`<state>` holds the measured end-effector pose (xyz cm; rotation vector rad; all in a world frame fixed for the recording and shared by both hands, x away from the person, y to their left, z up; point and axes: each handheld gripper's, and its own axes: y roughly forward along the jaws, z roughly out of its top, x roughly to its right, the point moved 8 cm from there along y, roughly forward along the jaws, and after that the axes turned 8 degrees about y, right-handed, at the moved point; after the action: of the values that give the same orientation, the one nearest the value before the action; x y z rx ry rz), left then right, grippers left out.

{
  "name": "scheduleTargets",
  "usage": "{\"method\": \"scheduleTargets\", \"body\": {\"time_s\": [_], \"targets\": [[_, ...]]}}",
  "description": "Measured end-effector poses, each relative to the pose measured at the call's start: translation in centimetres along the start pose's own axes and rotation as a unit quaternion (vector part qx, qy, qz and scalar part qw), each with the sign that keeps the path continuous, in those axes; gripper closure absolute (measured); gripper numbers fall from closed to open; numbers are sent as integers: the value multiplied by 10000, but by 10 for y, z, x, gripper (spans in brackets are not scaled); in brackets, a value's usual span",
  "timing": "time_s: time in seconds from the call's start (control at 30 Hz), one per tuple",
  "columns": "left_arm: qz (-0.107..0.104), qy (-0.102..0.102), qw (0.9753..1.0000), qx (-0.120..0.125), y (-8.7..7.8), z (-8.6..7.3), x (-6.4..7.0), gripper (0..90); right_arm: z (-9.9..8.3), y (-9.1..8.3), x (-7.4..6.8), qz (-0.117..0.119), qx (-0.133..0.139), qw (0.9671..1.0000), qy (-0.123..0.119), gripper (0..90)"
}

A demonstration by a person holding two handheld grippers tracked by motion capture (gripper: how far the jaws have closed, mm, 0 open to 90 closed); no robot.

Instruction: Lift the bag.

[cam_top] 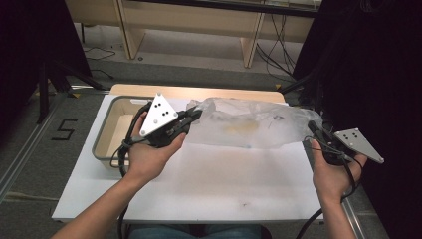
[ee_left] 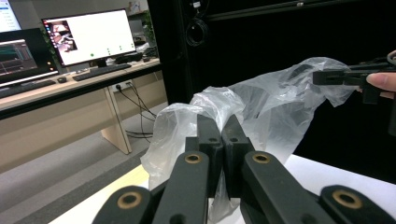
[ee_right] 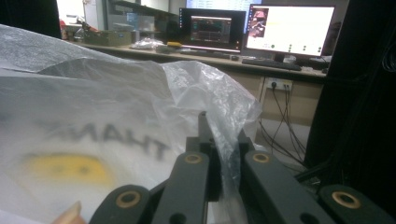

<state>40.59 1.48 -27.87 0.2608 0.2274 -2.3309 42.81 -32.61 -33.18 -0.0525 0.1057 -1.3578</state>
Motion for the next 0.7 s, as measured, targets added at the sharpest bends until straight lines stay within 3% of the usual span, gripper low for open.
{"method": "scheduleTargets", "body": {"time_s": [0.4,0.7], "targets": [[118,7,9999,48,-1,6,-10,891,11,8,-7,66,98,9999,10,900],[286,-25,9996,9,5,3,-26,890,16,17,-10,87,143,9999,4,900]]}}
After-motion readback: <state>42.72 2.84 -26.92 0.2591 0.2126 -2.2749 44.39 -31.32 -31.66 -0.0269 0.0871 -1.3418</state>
